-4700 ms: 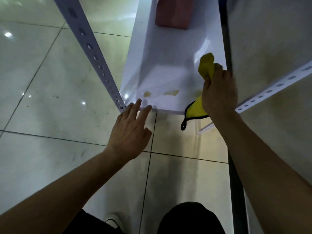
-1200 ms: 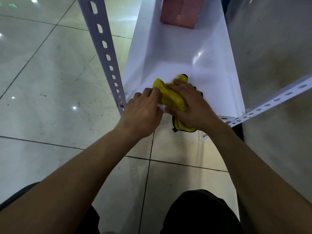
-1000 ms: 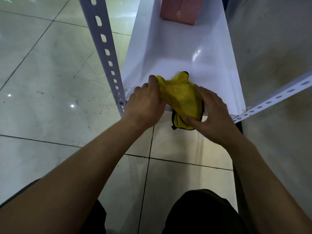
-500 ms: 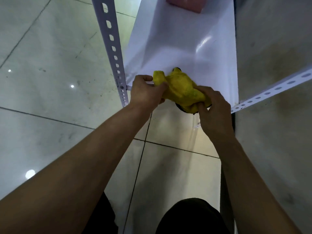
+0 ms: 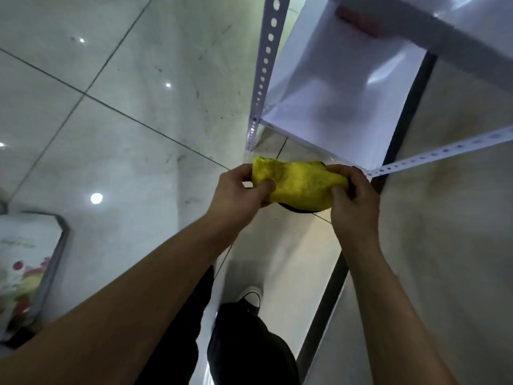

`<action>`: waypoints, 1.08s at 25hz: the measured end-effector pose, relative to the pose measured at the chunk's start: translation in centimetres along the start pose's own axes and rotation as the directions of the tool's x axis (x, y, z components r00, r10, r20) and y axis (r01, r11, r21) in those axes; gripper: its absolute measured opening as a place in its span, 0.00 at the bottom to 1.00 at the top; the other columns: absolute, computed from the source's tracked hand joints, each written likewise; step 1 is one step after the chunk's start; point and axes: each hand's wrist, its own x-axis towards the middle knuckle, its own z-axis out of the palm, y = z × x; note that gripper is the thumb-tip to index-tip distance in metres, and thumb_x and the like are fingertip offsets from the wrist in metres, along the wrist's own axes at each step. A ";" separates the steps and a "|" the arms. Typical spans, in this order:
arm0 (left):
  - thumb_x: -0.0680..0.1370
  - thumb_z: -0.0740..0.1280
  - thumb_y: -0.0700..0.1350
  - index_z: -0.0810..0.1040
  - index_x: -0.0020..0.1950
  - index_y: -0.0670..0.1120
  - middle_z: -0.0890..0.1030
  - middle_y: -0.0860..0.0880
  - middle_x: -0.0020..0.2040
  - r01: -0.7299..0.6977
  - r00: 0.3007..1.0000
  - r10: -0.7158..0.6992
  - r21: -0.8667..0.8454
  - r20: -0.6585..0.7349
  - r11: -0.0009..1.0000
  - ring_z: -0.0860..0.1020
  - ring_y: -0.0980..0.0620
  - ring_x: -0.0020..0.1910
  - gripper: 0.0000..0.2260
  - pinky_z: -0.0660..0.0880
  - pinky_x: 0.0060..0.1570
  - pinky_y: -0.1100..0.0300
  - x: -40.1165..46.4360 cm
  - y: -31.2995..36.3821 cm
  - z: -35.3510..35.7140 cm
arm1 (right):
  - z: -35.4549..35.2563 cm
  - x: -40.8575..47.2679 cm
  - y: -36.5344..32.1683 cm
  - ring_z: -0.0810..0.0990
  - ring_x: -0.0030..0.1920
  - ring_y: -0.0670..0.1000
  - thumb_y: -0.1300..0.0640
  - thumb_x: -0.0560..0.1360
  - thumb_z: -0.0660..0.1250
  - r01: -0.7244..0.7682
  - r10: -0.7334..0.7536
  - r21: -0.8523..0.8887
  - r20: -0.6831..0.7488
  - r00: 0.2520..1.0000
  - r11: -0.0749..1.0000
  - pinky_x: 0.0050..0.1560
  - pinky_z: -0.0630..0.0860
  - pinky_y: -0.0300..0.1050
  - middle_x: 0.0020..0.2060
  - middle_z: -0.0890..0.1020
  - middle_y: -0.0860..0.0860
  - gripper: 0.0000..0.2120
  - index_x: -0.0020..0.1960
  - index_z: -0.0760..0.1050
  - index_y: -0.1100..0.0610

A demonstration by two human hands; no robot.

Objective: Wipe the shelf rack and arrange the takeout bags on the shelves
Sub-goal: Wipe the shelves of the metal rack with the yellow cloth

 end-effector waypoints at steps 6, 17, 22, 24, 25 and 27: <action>0.78 0.67 0.43 0.80 0.52 0.51 0.84 0.39 0.46 -0.122 0.991 0.117 0.086 0.059 0.989 0.85 0.39 0.46 0.05 0.82 0.51 0.39 -9.9 7.3 -2.6 | -4.0 -6.4 -10.0 0.81 0.53 0.37 0.67 0.78 0.66 0.017 -0.031 0.128 0.107 0.994 0.992 0.49 0.74 0.28 0.48 0.84 0.40 0.13 0.52 0.79 0.50; 0.73 0.76 0.39 0.76 0.64 0.49 0.84 0.48 0.42 -0.287 0.954 0.228 0.384 0.193 0.877 0.80 0.56 0.35 0.21 0.76 0.37 0.59 -23.9 28.4 -2.6 | -18.1 -12.5 -28.5 0.78 0.53 0.53 0.65 0.82 0.58 0.120 -0.116 0.104 -0.039 0.992 0.987 0.56 0.77 0.53 0.54 0.81 0.52 0.12 0.59 0.74 0.51; 0.77 0.71 0.41 0.78 0.59 0.56 0.83 0.46 0.46 -0.513 0.856 0.456 0.287 0.244 0.809 0.82 0.46 0.45 0.13 0.78 0.42 0.55 -27.7 34.8 -1.0 | -22.6 -14.9 -34.6 0.80 0.49 0.49 0.54 0.79 0.69 0.113 -0.111 0.161 -0.019 0.994 0.980 0.48 0.82 0.46 0.55 0.77 0.52 0.19 0.67 0.72 0.43; 0.78 0.70 0.40 0.80 0.55 0.56 0.83 0.46 0.47 -0.547 0.834 0.492 0.256 0.249 0.797 0.82 0.48 0.44 0.11 0.79 0.41 0.56 -28.3 37.1 -0.8 | -24.3 -15.5 -36.9 0.81 0.53 0.46 0.48 0.67 0.80 0.123 -0.141 0.140 0.127 0.982 0.982 0.49 0.82 0.42 0.59 0.75 0.49 0.33 0.69 0.70 0.36; 0.78 0.70 0.40 0.81 0.54 0.55 0.83 0.46 0.47 -0.561 0.824 0.505 0.245 0.256 0.791 0.82 0.49 0.42 0.10 0.78 0.40 0.59 -28.3 38.4 -0.8 | -25.0 -15.7 -38.1 0.80 0.57 0.49 0.49 0.63 0.82 0.136 -0.147 0.073 0.180 0.973 0.988 0.54 0.81 0.46 0.62 0.73 0.50 0.39 0.69 0.70 0.35; 0.79 0.69 0.41 0.81 0.54 0.55 0.82 0.46 0.47 -0.582 0.808 0.524 0.228 0.267 0.781 0.81 0.51 0.40 0.09 0.76 0.35 0.64 -28.3 40.8 -0.9 | -25.8 -15.7 -40.3 0.76 0.60 0.53 0.54 0.62 0.83 0.171 -0.147 -0.115 0.194 0.970 0.978 0.60 0.78 0.53 0.61 0.71 0.50 0.37 0.67 0.73 0.38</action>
